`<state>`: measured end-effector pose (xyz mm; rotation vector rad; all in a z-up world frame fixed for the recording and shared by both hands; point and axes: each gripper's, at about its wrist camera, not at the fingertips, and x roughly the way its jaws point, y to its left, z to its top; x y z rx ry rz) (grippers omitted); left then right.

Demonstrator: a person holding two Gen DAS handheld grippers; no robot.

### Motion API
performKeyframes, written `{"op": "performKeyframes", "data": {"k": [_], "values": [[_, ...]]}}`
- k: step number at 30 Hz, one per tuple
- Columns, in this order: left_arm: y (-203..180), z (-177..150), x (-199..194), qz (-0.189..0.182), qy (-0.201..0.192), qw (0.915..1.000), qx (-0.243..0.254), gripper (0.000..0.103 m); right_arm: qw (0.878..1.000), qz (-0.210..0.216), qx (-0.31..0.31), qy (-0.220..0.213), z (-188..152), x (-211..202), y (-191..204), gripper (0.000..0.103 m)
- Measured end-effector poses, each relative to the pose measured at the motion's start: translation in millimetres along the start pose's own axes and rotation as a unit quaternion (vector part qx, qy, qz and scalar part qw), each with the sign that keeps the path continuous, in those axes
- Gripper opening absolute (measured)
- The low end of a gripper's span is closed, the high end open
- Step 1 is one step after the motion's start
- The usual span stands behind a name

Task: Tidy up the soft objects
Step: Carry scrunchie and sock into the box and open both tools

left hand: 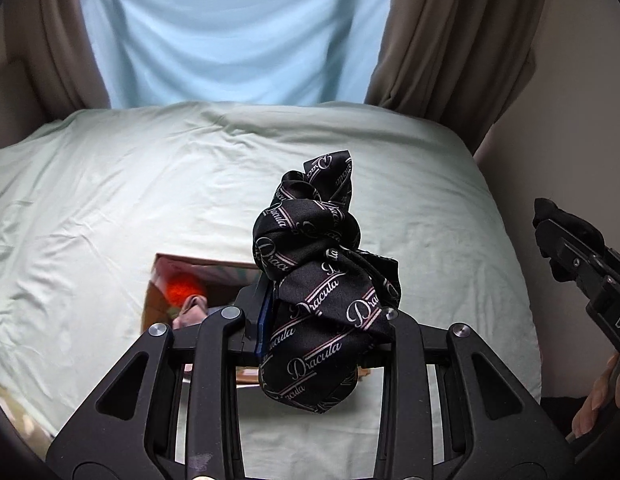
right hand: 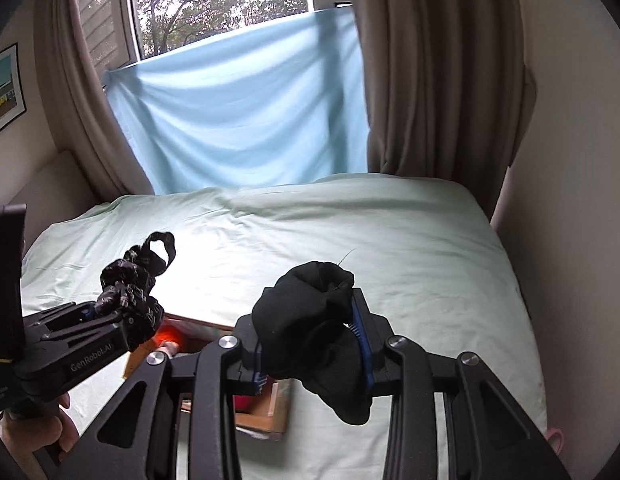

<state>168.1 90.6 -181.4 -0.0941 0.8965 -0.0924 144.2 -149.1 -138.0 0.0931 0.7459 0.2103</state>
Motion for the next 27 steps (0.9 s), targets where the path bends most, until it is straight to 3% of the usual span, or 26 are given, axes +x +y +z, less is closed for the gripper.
{"op": "performKeyframes", "data": {"k": [5, 13, 19, 27], "values": [[54, -18, -6, -0.007, 0.019, 0.9998, -0.001, 0.027, 1.000, 0.006, 0.010, 0.027, -6, 14, 50, 0.032], [104, -27, 50, -0.021, 0.080, 0.9962, 0.025, 0.027, 0.994, -0.014, 0.022, 0.103, -44, 67, 105, 0.032], [121, -35, 97, -0.026, 0.132, 0.9902, 0.040, 0.027, 0.983, -0.021, 0.046, 0.174, -77, 123, 114, 0.032], [119, -39, 145, -0.030, 0.183, 0.9813, 0.050, 0.027, 0.969, -0.042, 0.077, 0.232, -99, 167, 99, 0.032]]}}
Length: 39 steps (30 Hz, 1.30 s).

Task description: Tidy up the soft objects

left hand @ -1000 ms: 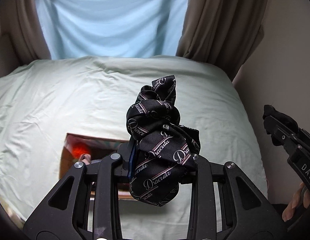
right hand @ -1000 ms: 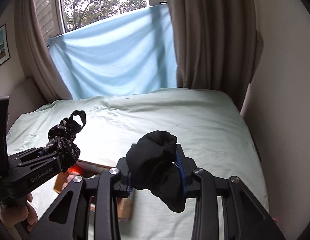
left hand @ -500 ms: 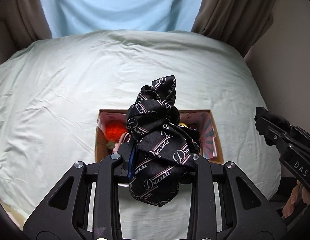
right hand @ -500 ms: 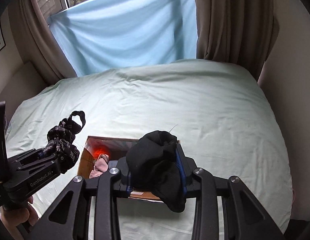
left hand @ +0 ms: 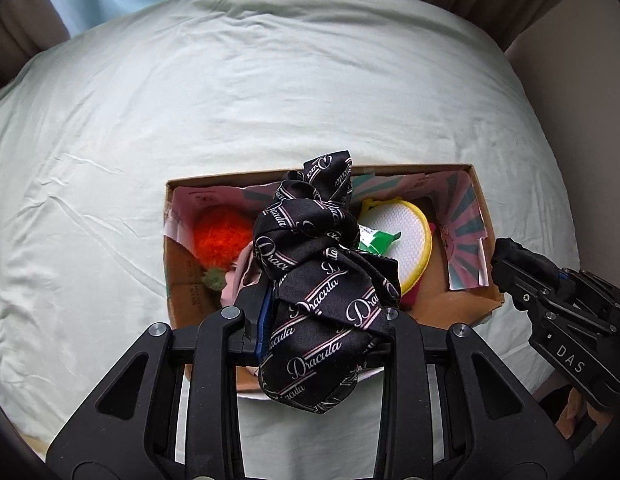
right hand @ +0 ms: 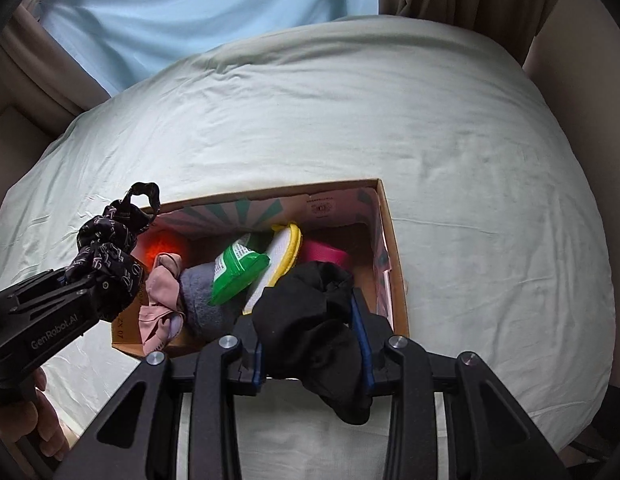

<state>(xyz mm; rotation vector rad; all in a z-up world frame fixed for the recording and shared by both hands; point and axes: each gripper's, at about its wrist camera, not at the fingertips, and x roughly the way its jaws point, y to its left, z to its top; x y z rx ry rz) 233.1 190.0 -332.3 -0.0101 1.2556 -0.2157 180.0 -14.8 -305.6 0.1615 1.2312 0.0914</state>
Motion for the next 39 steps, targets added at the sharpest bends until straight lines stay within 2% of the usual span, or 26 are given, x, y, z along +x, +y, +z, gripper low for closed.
{"op": "performKeyframes", "data": {"k": [4, 7, 8, 9, 10, 11, 12, 13, 14, 15, 16, 23, 30, 39], "values": [[-5, 8, 16, 0.011, 0.029, 0.9994, 0.018, 0.027, 1.000, -0.006, -0.006, 0.021, 1, 19, -2, 0.032], [-5, 10, 27, -0.004, 0.052, 0.9983, 0.027, 0.027, 0.999, -0.005, -0.004, 0.036, 1, 31, -5, 0.033], [-7, 10, 28, -0.017, 0.054, 0.9978, 0.033, 0.028, 0.999, -0.003, -0.003, 0.040, 1, 35, -6, 0.035], [-10, 10, 29, -0.026, 0.056, 0.9972, 0.042, 0.029, 0.999, -0.002, -0.005, 0.043, 1, 39, -6, 0.050], [-14, 10, 30, -0.022, 0.060, 0.9965, 0.054, 0.036, 0.999, -0.003, -0.008, 0.041, 0, 41, -7, 0.064], [-17, 9, 30, -0.009, 0.063, 0.9956, 0.069, 0.045, 0.999, -0.007, -0.011, 0.035, 0, 40, -7, 0.072], [-20, 8, 30, 0.002, 0.062, 0.9946, 0.083, 0.074, 0.999, -0.009, -0.012, 0.029, -1, 39, -7, 0.093], [-21, 7, 28, 0.014, 0.058, 0.9940, 0.091, 0.091, 1.000, -0.008, -0.012, 0.024, -2, 38, -9, 0.101], [-19, 7, 26, 0.018, 0.054, 0.9939, 0.095, 0.096, 1.000, -0.005, -0.011, 0.020, -3, 36, -10, 0.101], [-16, 6, 24, 0.004, 0.053, 0.9945, 0.091, 0.101, 1.000, -0.003, -0.009, 0.017, -5, 33, -12, 0.102], [-13, 6, 22, -0.008, 0.054, 0.9951, 0.083, 0.102, 1.000, -0.006, -0.009, 0.017, -7, 32, -13, 0.102], [-7, 2, 8, 0.004, 0.043, 0.9967, 0.069, 0.102, 1.000, -0.013, -0.014, 0.013, -14, 25, -16, 0.102], [-7, -5, -21, 0.004, 0.017, 0.9988, 0.046, 0.102, 1.000, -0.007, -0.024, -0.012, -20, -1, -9, 0.102], [-8, -24, -96, 0.013, -0.052, 0.9983, 0.020, 0.102, 0.999, 0.010, -0.017, -0.051, -28, -63, -5, 0.102]]}}
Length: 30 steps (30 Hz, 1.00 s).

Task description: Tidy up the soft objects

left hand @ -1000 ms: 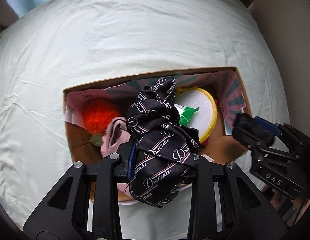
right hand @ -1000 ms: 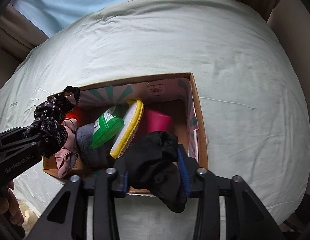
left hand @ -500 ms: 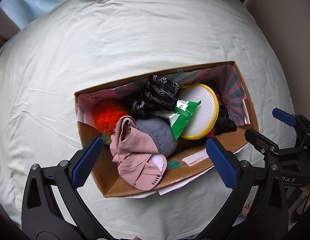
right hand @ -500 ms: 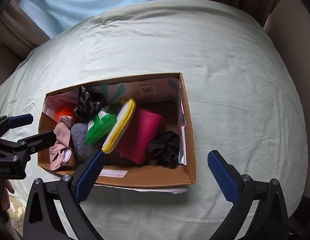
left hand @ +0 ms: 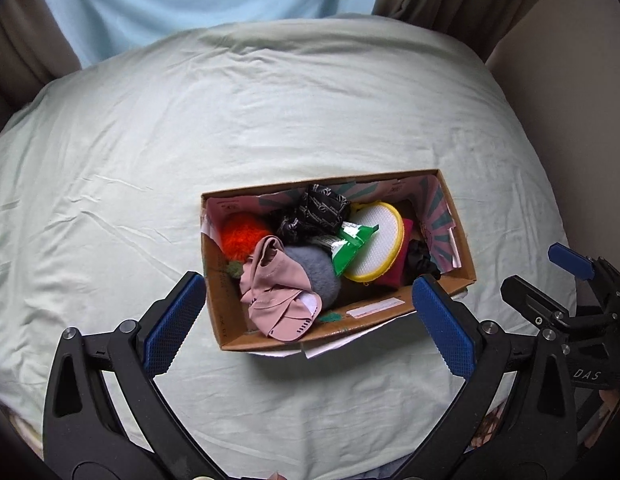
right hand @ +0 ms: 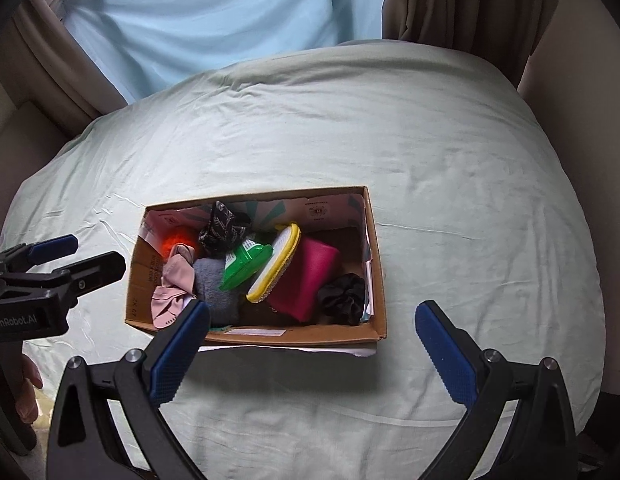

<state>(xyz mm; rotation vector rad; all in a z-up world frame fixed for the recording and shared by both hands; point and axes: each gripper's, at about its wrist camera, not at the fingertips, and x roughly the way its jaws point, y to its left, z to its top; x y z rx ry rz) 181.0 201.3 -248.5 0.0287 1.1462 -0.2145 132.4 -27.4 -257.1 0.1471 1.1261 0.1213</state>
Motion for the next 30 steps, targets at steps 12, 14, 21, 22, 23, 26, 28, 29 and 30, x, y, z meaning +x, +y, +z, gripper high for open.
{"op": "performKeyframes", "data": {"k": [12, 14, 21, 22, 23, 26, 28, 29, 30], "values": [[-24, -17, -161, 0.032, -0.151, 0.9871, -0.045, 0.102, 0.996, -0.001, 0.008, -0.093, 20, -144, -7, 0.102], [-33, -21, -184, 0.042, -0.179, 0.9815, -0.053, 0.102, 0.993, -0.013, -0.010, -0.117, 24, -172, -7, 0.102], [-75, -27, -244, 0.045, -0.252, 0.9660, -0.038, 0.102, 0.979, -0.032, -0.040, -0.197, 25, -254, -14, 0.102], [-80, -28, -251, 0.048, -0.262, 0.9633, -0.034, 0.102, 0.978, -0.032, -0.039, -0.203, 24, -261, -16, 0.102], [-86, -30, -258, 0.052, -0.273, 0.9602, -0.030, 0.102, 0.977, -0.031, -0.037, -0.209, 23, -269, -18, 0.102], [-100, -36, -274, 0.067, -0.297, 0.9523, -0.021, 0.102, 0.974, -0.028, -0.034, -0.221, 18, -282, -24, 0.102], [-107, -41, -281, 0.074, -0.309, 0.9481, -0.019, 0.102, 0.972, -0.027, -0.033, -0.232, 15, -290, -28, 0.102], [-109, -43, -283, 0.075, -0.312, 0.9468, -0.019, 0.102, 0.971, -0.025, -0.032, -0.237, 13, -292, -29, 0.102], [-111, -44, -284, 0.076, -0.314, 0.9463, -0.020, 0.102, 0.970, -0.024, -0.033, -0.241, 11, -293, -31, 0.102]]}}
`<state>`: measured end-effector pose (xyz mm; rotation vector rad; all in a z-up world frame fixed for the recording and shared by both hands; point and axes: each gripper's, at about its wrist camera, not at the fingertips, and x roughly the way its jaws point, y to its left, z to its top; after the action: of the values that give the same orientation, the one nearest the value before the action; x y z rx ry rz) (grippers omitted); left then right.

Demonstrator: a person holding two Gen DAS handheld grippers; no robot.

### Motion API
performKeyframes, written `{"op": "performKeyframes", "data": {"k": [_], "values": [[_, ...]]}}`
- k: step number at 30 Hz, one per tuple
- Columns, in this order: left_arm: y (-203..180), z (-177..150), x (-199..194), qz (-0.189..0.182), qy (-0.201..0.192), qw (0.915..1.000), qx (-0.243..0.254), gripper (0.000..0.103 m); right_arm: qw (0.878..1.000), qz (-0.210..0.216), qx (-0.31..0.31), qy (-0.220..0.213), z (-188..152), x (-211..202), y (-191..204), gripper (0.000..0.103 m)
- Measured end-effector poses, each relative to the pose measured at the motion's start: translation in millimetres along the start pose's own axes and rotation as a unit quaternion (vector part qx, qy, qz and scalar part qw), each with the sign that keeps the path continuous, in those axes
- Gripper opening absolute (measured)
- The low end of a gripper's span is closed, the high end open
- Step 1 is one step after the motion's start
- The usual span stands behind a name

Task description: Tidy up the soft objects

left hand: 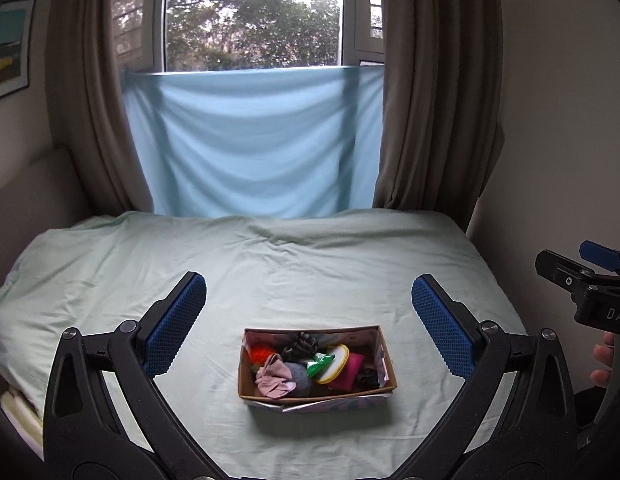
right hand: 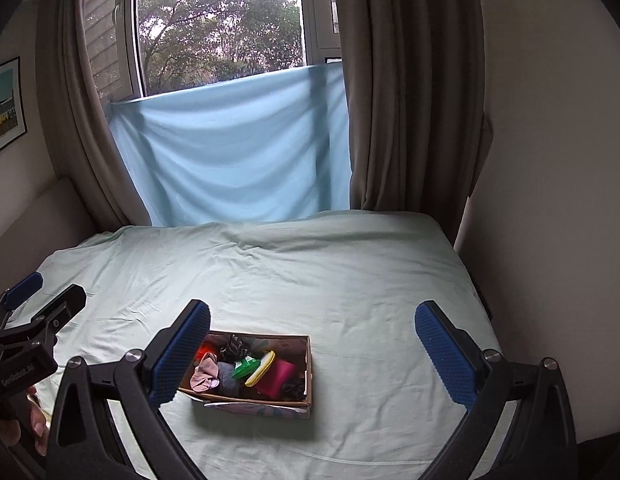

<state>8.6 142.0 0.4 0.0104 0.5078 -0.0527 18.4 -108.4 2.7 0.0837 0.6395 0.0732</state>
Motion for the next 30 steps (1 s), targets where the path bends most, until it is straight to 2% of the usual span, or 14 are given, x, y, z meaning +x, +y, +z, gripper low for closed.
{"op": "performKeyframes", "data": {"k": [7, 30], "values": [[-7, -2, -8, 0.009, -0.010, 0.9999, -0.003, 0.102, 1.000, -0.006, -0.006, -0.019, -1, -9, -7, 0.102], [-15, -10, -13, 0.012, -0.013, 0.9998, -0.009, 0.102, 1.000, -0.018, -0.009, -0.023, -1, -12, -13, 0.102]]}}
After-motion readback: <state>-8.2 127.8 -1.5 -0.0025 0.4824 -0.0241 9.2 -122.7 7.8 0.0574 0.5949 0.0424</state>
